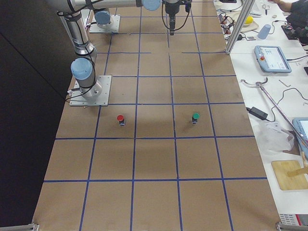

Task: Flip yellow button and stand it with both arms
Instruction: 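Lift the yellow button with the left gripper while the right gripper approaches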

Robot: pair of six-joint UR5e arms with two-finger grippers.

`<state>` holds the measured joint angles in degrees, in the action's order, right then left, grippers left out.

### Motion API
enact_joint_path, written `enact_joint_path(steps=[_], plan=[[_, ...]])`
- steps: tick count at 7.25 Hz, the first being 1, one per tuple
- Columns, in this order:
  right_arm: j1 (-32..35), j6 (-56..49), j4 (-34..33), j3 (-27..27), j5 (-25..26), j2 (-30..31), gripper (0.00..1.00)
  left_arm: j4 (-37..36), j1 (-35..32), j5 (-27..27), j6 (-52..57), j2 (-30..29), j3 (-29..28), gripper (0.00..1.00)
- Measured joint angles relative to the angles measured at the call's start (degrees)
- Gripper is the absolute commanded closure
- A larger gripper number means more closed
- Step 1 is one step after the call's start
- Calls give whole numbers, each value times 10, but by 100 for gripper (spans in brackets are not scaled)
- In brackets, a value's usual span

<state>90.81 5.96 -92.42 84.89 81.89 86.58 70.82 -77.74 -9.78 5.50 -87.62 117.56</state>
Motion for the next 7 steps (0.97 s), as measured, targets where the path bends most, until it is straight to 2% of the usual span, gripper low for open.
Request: enact_joint_path(steps=[1, 3, 4, 5, 7], plan=[[-37, 3, 34, 0, -81, -1, 0, -13, -1, 24, -3, -3, 11, 86], [-116, -7, 157, 2, -276, 0, 0, -36, -2, 41, -15, -9, 20, 87], [-130, -19, 202, 5, -360, 1, 0, -39, -2, 42, -23, -10, 21, 87], [-123, -32, 224, 9, -427, -1, 0, -41, -2, 43, -26, -10, 21, 87], [-82, -70, 218, 25, -486, -8, 1, -45, -2, 44, -29, -10, 21, 87]])
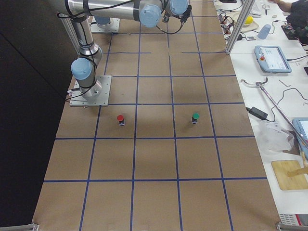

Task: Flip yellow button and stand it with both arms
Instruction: 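Lift the yellow button with the left gripper while the right gripper approaches, then grasp the yellow button cap with the right gripper, then open the left gripper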

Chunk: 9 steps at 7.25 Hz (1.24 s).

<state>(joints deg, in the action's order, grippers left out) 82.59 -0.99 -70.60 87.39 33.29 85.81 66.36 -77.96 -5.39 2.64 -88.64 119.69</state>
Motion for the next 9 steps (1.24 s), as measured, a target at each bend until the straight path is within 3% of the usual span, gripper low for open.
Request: enact_joint_path(steps=[2, 6, 9], plan=[[38, -16, -59, 11, -26, -18, 1, -2, 0, 4, 0, 0, 0, 87], [52, -61, -118, 29, -140, -61, 3, -15, 0, 11, -2, 0, 0, 87], [56, -55, -109, 38, -154, -67, 4, -18, 0, 11, -2, 0, 0, 87]])
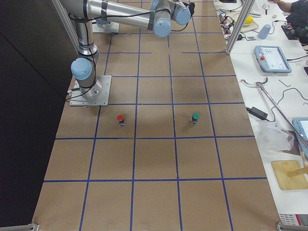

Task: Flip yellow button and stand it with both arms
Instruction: 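Grasp the yellow button cap with the right gripper, then open the left gripper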

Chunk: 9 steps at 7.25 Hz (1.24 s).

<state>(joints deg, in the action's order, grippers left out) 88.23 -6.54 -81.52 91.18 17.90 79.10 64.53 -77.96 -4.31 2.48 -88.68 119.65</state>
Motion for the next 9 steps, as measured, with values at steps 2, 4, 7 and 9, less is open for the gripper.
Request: enact_joint_path(steps=[2, 4, 7, 9], plan=[[9, 2, 20, 5, 0, 2, 24, -2, 0, 0, 1, 0, 0, 87], [12, -2, 23, 6, 2, 2, 87, -3, 0, -1, 1, 0, 1, 87], [12, -3, 23, 6, 4, 2, 92, -4, 0, -1, 1, 1, 1, 87], [12, 1, 23, 6, 4, 2, 92, -4, 0, -1, 0, 1, 1, 9]])
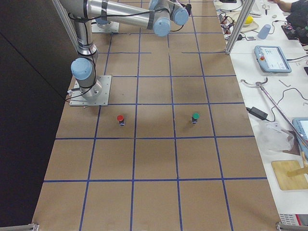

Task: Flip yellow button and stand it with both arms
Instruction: 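Grasp the yellow button cap with the right gripper, then open the left gripper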

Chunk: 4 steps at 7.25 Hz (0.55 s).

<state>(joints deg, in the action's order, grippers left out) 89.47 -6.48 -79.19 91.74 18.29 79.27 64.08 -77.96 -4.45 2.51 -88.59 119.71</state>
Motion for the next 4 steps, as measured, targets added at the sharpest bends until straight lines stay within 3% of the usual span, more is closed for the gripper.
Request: enact_joint_path(steps=[1, 4], plan=[[0, 1, 0, 0, 0, 0, 92, 0, 0, 0, -2, 0, 0, 1], [-1, 1, 0, -1, 0, 1, 92, 1, 0, 0, -20, 0, -1, 1]])
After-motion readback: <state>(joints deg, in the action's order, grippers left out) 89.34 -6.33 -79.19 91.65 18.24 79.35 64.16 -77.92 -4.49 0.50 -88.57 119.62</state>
